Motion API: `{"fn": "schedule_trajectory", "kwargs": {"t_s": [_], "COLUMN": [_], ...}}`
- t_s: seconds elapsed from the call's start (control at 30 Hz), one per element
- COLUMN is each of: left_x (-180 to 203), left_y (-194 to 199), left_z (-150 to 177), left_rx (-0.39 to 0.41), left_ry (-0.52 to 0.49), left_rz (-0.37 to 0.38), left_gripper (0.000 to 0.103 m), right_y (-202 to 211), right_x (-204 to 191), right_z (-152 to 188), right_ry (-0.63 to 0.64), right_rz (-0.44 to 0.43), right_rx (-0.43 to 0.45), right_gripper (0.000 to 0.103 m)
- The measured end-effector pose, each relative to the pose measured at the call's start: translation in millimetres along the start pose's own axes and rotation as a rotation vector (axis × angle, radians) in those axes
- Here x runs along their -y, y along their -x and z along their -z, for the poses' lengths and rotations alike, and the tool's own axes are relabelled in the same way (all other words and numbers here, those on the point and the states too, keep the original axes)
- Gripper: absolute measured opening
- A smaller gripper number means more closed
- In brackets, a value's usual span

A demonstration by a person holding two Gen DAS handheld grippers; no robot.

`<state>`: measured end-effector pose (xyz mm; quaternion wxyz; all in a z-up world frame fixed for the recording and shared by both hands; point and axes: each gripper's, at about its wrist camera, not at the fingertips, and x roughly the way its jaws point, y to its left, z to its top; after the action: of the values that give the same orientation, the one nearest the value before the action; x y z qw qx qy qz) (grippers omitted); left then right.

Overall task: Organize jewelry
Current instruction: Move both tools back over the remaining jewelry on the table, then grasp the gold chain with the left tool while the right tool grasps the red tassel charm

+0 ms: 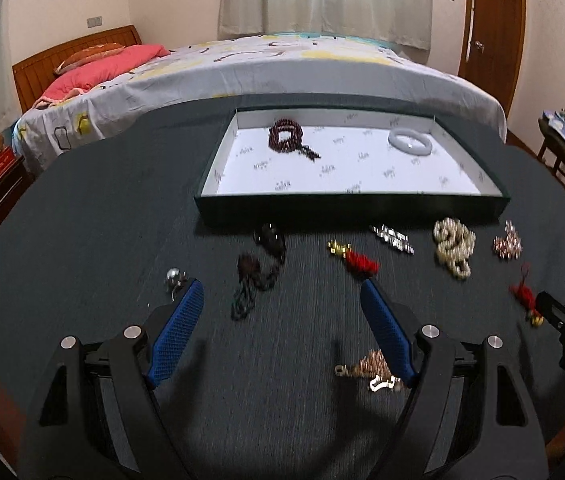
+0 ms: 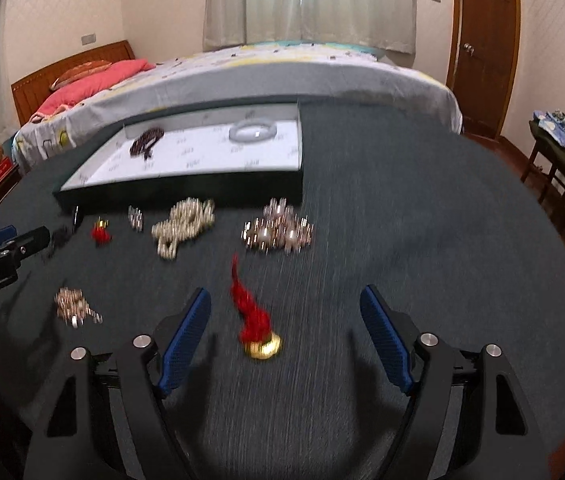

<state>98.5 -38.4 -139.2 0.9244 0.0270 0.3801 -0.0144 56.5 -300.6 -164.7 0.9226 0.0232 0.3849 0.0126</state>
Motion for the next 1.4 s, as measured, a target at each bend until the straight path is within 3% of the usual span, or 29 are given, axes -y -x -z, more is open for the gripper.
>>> {"fn": "schedule_trajectory", "kwargs": {"t_s": [0.07,0.4,0.63,1.2,1.4], "left_x": [0.9,8.8,10.4,42.6,41.2], "left_y": [1.3,1.2,0.6,-1.3,-9.9], "left_z": [4.5,17.7,18.1,27.1,30.3], "left_rx": [-0.004,-0.026,-0.038,-0.081,-0.128], "left_ry": [-0.005,-0.033,-0.025,-0.116,-0.109], "left_rz": [-0.003,-0.001,0.005,0.082,0.125], "left_gripper": [0.079,0.079,0.079,0.078,0.061], "right_y": [-2.1,-5.8,-4.1,0.3,0.6], "right_x": [-1.7,-9.5,-9.8,-4.1,-4.5], "right_z": [5.6,15.2,16.5,16.3,16.4], "right_ry": [0.001,0.022,0.022,-0.013,-0.014], "right_rz": [-0.009,-0.011,-0.025,-0.052,-0.056], "right_rx": [-0.013,-0.021,-0.014,-0.010,-0.011], "right_gripper": [0.061,0.051,0.026,0.022,0.022]}}
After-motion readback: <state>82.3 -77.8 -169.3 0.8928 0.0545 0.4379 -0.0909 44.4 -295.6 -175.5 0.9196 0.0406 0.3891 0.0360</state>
